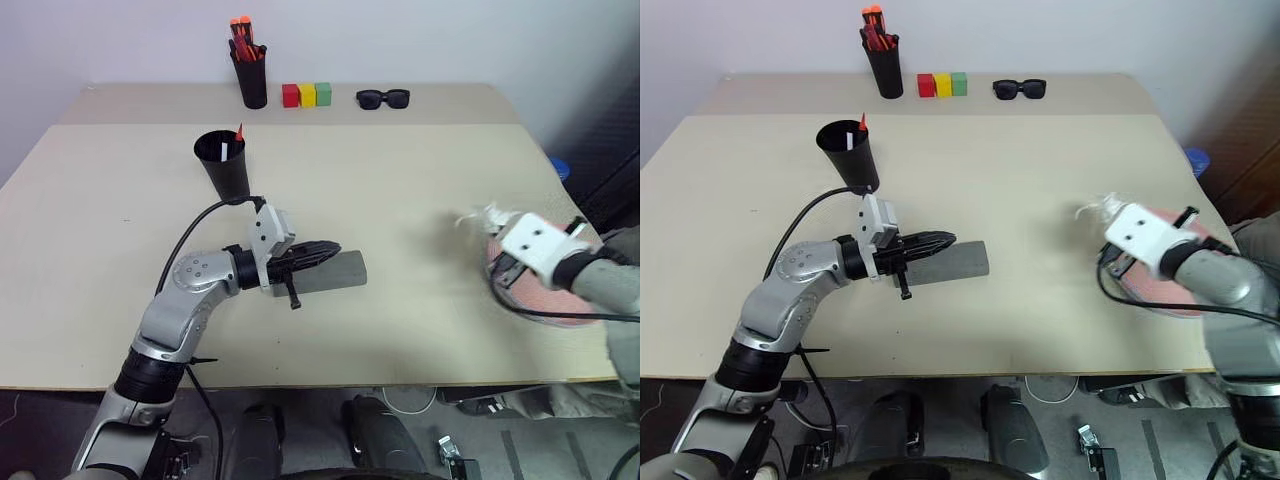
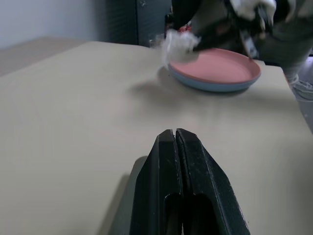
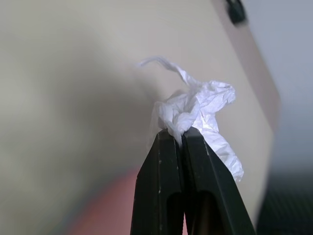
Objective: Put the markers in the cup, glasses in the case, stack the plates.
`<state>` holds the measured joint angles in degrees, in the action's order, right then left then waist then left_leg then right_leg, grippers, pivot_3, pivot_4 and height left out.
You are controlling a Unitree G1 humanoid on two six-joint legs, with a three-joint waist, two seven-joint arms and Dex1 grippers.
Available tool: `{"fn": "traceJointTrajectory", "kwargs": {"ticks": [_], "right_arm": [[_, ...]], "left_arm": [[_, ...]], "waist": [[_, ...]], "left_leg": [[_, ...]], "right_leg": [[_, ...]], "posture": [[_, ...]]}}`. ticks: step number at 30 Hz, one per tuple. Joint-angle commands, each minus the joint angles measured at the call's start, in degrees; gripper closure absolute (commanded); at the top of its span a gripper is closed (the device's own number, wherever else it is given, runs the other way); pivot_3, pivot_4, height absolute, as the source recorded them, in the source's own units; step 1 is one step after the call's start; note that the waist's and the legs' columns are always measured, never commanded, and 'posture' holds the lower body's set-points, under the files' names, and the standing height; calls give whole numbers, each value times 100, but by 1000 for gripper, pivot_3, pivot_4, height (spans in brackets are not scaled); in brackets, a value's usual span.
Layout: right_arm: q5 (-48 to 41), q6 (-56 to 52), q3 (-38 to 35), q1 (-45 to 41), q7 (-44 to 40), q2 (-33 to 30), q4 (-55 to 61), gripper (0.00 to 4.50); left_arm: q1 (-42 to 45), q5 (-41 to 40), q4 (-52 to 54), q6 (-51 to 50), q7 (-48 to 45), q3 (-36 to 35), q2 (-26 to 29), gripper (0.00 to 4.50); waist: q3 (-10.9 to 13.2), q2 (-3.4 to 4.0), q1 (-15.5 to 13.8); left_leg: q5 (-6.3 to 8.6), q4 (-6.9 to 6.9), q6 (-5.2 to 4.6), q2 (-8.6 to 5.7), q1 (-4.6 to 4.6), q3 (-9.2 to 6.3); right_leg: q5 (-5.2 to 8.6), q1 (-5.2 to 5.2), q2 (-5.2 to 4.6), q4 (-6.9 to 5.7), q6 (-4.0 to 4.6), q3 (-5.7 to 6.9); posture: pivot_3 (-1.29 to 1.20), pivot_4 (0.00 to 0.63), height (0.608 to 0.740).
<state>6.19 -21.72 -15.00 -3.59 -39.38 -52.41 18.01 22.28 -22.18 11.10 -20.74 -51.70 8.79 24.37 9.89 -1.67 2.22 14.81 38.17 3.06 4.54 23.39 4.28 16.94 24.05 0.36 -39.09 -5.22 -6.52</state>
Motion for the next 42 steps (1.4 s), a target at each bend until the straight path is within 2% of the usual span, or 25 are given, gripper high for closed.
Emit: {"fn": "traceJointTrajectory", "kwargs": {"ticks": [1,3,6,11,15,20,23,25,32,42], "right_arm": [[24,-5,-560,353,-146,-304,-35,4485],[91,14,-638,589,-162,-413,-239,4485],[136,6,-655,829,-153,-486,-534,3629],[221,414,-532,683,-28,-553,-659,1129],[-66,806,-456,405,-275,-573,-743,1129],[-1158,517,-280,-500,-523,92,-602,1129],[-2215,-238,-100,-1126,-667,859,-562,1129],[-2522,-447,48,-1315,-814,1143,-718,1129],[-2247,243,612,-1881,-1147,1174,-1995,1129],[-2104,782,988,-2299,-1359,1291,-2806,1129]], "left_arm": [[93,-3,-84,241,-122,-44,-12,4500],[121,26,-165,320,-149,-31,-36,4500],[151,44,-230,396,-156,-39,-61,4500],[-11,11,-129,426,-124,-165,43,4500],[-180,-109,81,216,128,-424,139,4500],[-596,-86,420,-75,753,-986,294,4500],[-1105,60,460,-84,1344,-1861,512,4500],[-1526,71,559,-79,1543,-2393,699,4500],[-2438,-41,875,-109,1701,-3185,1082,4500],[-2963,-171,1519,-319,2010,-3315,950,4500]], "waist": [[0,0,-4],[1,-1,3],[0,0,16],[-4,7,51],[-3,6,36],[-2,4,38],[-2,4,69],[-2,4,89],[2,-4,-25],[2,-4,60]], "left_leg": [[0,0,0,0,0,0],[0,-1,-1,0,0,0],[0,0,-1,0,0,0],[0,-2,-1,0,-4,0],[0,-3,-1,0,-4,1],[0,-4,-1,6,-5,0],[1,-5,-1,7,-6,0],[1,-8,-1,11,-7,0],[5,3,-9,-1,1,10],[6,-7,-9,10,0,12]], "right_leg": [[0,0,0,0,0,0],[0,0,0,0,0,0],[0,-1,0,0,0,0],[0,0,2,0,0,-3],[0,0,2,0,-1,-3],[0,-1,5,0,0,-2],[-1,-2,4,0,-1,-1],[-1,-1,6,-3,0,-1],[11,0,-16,7,22,3],[1,8,-6,4,4,1]], "posture": [[0,150,732],[0,150,732],[0,150,732],[0,150,732],[0,150,732],[0,150,732],[0,150,732],[0,150,732],[0,150,732],[0,150,732]]}}
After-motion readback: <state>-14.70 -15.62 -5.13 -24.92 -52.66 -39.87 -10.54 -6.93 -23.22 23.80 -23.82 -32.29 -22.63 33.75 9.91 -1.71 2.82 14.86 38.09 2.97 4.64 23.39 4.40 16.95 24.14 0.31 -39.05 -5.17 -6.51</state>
